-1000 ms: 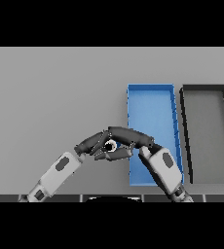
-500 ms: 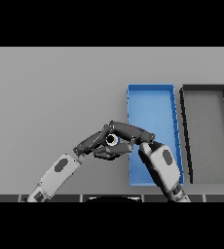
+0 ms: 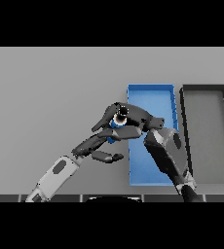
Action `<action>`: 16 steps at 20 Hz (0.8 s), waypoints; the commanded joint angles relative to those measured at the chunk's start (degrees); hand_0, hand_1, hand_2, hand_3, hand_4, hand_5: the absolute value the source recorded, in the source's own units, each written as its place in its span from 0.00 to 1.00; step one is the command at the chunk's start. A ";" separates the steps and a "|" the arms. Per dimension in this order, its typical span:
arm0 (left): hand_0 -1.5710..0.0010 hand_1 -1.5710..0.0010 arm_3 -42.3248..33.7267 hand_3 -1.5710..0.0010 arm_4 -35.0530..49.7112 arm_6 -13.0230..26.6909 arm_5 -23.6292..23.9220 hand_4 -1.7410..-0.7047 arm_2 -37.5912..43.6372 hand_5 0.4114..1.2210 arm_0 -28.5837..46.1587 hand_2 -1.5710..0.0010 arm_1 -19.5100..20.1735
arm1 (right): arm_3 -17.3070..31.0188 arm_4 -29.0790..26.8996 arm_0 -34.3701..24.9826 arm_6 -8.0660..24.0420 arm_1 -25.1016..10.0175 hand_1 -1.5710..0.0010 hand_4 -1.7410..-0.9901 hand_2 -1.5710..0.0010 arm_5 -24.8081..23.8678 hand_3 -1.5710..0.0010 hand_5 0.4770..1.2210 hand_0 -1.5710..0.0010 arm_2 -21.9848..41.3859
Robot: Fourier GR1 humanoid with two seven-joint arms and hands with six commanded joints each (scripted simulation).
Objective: Pick up the blue pipe and place it into the blue bin.
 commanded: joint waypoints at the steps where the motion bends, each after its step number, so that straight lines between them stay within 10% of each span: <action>1: 1.00 1.00 0.49 1.00 -0.25 0.47 0.20 0.85 0.04 0.11 -0.77 1.00 -0.44 | 0.61 -0.33 -2.24 -0.27 -0.55 0.00 0.33 0.00 0.00 0.00 1.00 0.00 -0.81; 8: 1.00 1.00 -0.62 1.00 -0.59 0.80 0.52 0.85 -0.35 0.09 0.06 1.00 -0.14 | 12.12 4.17 -15.44 -5.89 -7.54 0.00 0.32 0.00 -4.04 0.00 1.00 0.00 -10.99; 16: 1.00 1.00 -1.43 1.00 -1.28 1.44 1.25 0.88 0.36 0.06 0.36 1.00 1.27 | 26.89 12.91 -9.72 -4.87 -12.92 0.00 0.32 0.00 -4.70 0.00 1.00 0.00 -18.47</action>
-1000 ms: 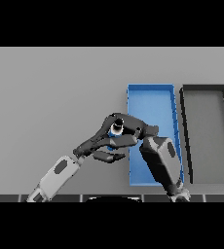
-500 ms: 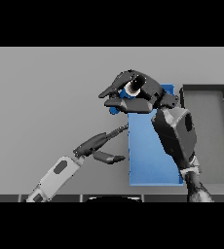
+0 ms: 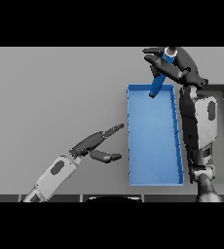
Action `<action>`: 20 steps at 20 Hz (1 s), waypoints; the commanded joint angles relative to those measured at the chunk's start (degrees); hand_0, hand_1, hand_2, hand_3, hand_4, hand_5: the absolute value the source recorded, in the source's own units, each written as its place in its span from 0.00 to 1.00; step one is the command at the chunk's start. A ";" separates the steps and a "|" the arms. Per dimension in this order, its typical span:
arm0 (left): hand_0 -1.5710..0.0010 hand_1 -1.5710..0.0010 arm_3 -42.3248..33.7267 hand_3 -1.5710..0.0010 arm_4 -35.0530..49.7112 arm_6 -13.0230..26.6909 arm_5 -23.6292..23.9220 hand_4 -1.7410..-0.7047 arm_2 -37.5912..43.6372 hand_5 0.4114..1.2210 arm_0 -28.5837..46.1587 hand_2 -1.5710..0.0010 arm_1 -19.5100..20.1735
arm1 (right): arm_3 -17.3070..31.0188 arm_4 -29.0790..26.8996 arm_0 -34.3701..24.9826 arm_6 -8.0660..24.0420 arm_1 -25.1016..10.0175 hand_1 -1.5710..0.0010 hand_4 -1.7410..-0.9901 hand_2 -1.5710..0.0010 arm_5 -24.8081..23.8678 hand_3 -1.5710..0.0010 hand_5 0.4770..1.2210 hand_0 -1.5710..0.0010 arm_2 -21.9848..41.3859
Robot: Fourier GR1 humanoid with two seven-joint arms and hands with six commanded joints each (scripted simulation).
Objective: Pick up the blue pipe and place it into the blue bin.
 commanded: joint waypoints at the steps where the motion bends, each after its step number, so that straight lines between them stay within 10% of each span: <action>1: 1.00 1.00 0.22 1.00 -0.13 0.57 0.12 0.88 -0.01 0.06 -0.20 1.00 -0.15 | 1.61 0.84 0.79 0.17 -0.19 0.00 0.32 0.00 -0.05 0.00 1.00 0.00 -0.59; 10: 1.00 1.00 -0.35 1.00 -0.52 -1.25 -0.34 0.88 -0.48 0.07 0.83 1.00 0.44 | 1.99 5.72 17.58 5.49 -1.56 0.00 0.32 0.00 -7.93 0.00 1.00 0.00 2.04; 12: 1.00 1.00 -0.90 1.00 -0.48 -1.09 -0.24 0.88 -0.52 0.07 1.21 1.00 0.70 | 2.12 4.83 20.73 5.49 -3.20 0.00 0.21 0.00 -9.28 0.31 1.00 0.00 5.71; 13: 1.00 1.00 -0.92 1.00 -0.51 -0.76 -0.15 0.88 -0.57 0.07 1.36 1.00 0.72 | 1.87 3.63 22.05 5.49 -4.48 0.00 0.23 0.00 -10.30 0.25 1.00 0.00 8.19; 16: 1.00 1.00 -0.32 1.00 -0.45 0.66 0.22 0.88 -0.34 0.08 0.06 1.00 -0.07 | 1.45 0.23 25.07 5.49 -8.52 0.00 0.12 0.00 -14.70 0.56 0.98 0.00 16.30; 18: 1.00 1.00 0.01 1.00 -0.46 0.63 0.08 0.88 -0.50 0.08 0.27 1.00 -0.19 | 3.26 -5.42 24.86 5.48 -12.81 0.00 0.21 0.00 -19.95 0.36 0.97 0.00 23.37; 20: 1.00 1.00 -0.66 1.00 -0.29 0.59 0.01 0.88 -0.58 0.08 0.39 1.00 -0.07 | 5.21 -14.97 23.54 5.50 -17.37 0.30 0.35 0.32 -24.80 0.59 0.94 0.25 31.62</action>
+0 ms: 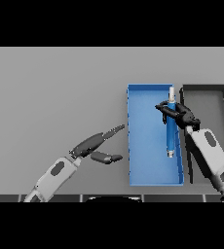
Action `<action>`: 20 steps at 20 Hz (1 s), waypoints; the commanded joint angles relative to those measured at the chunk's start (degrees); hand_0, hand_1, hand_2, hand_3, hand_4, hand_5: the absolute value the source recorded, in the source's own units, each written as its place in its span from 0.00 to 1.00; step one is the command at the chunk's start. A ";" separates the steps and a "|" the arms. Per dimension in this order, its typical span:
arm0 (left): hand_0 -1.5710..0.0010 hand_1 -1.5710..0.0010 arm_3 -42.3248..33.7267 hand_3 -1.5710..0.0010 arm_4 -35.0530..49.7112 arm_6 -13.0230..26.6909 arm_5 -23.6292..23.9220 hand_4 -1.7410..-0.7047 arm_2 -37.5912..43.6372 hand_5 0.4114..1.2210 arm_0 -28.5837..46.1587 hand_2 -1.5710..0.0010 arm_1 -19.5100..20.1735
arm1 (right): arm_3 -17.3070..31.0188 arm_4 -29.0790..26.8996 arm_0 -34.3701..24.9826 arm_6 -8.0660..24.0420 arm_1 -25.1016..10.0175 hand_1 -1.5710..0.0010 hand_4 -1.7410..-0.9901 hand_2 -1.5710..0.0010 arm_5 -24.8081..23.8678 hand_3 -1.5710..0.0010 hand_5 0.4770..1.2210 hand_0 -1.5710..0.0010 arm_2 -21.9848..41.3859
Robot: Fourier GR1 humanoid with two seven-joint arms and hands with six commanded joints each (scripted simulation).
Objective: Pick up the blue pipe and place it into the blue bin.
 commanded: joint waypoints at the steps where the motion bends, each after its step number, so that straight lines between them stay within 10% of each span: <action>1: 1.00 1.00 0.78 1.00 -0.25 -0.21 0.04 0.88 0.11 0.08 -0.25 1.00 -0.10 | 0.25 -4.33 -1.22 0.00 -1.92 0.44 0.45 0.46 -1.09 0.67 0.92 0.40 3.26; 3: 1.00 1.00 -0.30 1.00 -0.34 -0.25 0.26 0.88 -0.12 0.08 0.14 1.00 0.02 | 1.67 -9.00 -3.67 0.01 -3.87 0.64 0.58 0.65 -2.47 0.79 0.95 0.62 8.20; 8: 1.00 1.00 -0.46 1.00 -0.28 -0.57 0.33 0.88 -0.12 0.08 0.68 1.00 0.27 | -2.85 -2.46 -5.10 0.01 -7.80 0.88 0.72 0.89 4.27 0.93 0.66 0.87 13.49; 20: 1.00 1.00 -1.30 1.00 -1.08 0.41 0.82 0.88 -0.65 0.07 0.76 1.00 0.37 | -2.59 0.65 -5.41 -1.73 -8.01 0.99 0.74 0.99 3.37 0.99 0.40 0.99 15.99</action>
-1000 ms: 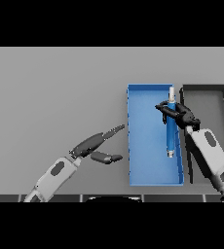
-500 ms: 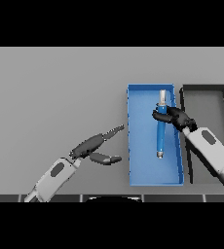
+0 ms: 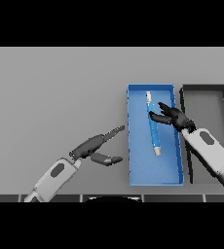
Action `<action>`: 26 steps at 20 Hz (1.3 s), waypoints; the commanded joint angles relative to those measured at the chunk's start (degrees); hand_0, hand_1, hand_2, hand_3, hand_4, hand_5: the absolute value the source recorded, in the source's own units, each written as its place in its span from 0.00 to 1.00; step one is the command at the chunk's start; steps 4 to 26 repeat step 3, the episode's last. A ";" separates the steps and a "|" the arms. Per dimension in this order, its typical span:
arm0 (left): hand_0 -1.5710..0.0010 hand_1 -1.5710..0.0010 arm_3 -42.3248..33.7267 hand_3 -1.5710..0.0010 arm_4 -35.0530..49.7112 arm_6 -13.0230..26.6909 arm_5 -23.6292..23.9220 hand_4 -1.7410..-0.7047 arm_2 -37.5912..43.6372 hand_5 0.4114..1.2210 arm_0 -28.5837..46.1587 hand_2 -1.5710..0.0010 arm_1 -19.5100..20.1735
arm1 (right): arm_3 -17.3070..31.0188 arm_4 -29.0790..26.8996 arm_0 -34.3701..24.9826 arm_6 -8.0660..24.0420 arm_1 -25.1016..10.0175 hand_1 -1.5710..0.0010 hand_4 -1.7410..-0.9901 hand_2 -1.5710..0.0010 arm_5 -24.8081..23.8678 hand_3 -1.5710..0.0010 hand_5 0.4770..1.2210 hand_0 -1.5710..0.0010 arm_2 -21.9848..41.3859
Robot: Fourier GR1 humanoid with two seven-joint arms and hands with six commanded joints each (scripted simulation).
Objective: Pick up the blue pipe and place it into the blue bin.
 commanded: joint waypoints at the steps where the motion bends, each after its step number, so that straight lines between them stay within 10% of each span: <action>1: 1.00 1.00 0.57 1.00 -0.03 0.37 0.07 0.88 0.13 0.08 -0.60 1.00 -0.36 | -0.29 -0.49 0.03 0.95 -0.28 0.99 0.74 0.99 -0.20 0.99 0.39 0.99 -0.22; 26: 1.00 1.00 -0.14 1.00 -0.20 0.46 0.10 0.88 -0.28 0.08 -0.23 1.00 -0.32 | 0.32 -0.34 -0.91 0.97 0.40 0.99 0.74 0.99 0.46 0.99 0.39 0.99 -0.03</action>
